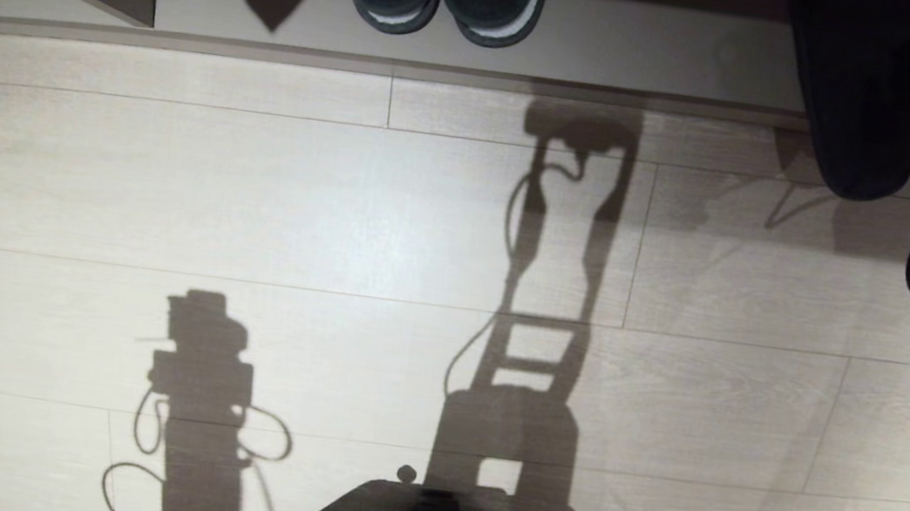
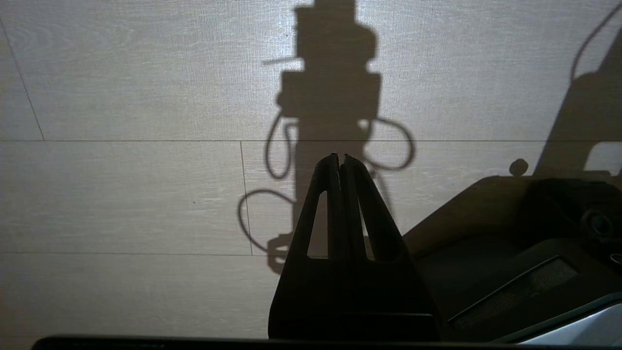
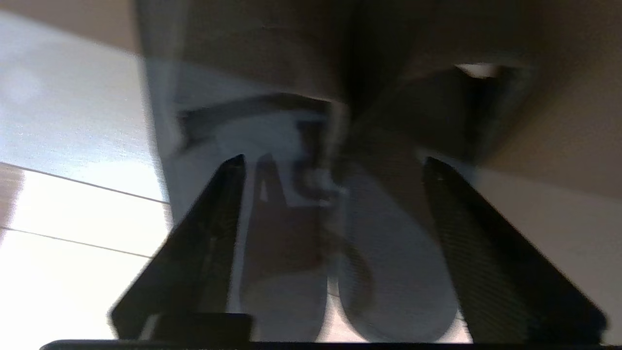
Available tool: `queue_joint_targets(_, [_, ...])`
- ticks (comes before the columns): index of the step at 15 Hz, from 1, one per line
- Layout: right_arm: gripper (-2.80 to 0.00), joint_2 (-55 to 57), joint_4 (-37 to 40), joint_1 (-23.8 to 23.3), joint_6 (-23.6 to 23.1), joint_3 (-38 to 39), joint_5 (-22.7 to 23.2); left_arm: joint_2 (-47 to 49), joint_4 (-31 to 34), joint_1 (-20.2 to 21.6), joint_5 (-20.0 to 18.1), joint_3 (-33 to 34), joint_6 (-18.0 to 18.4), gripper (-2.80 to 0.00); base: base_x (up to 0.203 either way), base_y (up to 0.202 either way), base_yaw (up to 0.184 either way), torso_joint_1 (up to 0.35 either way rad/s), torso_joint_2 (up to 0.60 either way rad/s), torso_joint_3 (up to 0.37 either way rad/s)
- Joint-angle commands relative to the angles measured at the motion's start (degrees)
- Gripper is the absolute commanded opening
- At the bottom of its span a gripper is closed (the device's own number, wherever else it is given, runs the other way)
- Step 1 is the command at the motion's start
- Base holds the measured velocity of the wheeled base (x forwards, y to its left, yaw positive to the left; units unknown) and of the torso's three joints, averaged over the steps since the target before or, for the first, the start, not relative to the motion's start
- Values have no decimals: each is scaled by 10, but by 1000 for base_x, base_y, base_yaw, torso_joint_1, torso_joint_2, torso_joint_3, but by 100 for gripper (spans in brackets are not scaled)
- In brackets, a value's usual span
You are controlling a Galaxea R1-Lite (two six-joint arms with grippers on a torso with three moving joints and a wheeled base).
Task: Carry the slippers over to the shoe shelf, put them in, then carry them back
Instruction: Pick up the slippers in the shoe cabinet
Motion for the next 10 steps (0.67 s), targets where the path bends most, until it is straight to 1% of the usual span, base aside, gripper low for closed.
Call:
queue_joint_targets(1, [0,15,-15,-2,13,-2,5,0,0,0,0,1,0,-280,0,0,0,0,0,0])
queue_joint_targets(4, [0,46,-86,-6,40,-4,24,0,0,0,0,1,0,-280,0,0,0,0,0,0])
queue_joint_targets(5, [0,56,-112,-16,48,-5,26,0,0,0,0,1,0,-280,0,0,0,0,0,0])
queue_joint_targets(6, [0,59,-118,-17,56,-8,29,0,0,0,0,1,0,-280,0,0,0,0,0,0])
queue_joint_targets(7, [0,68,-132,-17,78,-15,34,0,0,0,0,1,0,-280,0,0,0,0,0,0])
queue_joint_targets(10, [0,94,-162,-26,90,-23,39,0,0,0,0,1,0,-280,0,0,0,0,0,0])
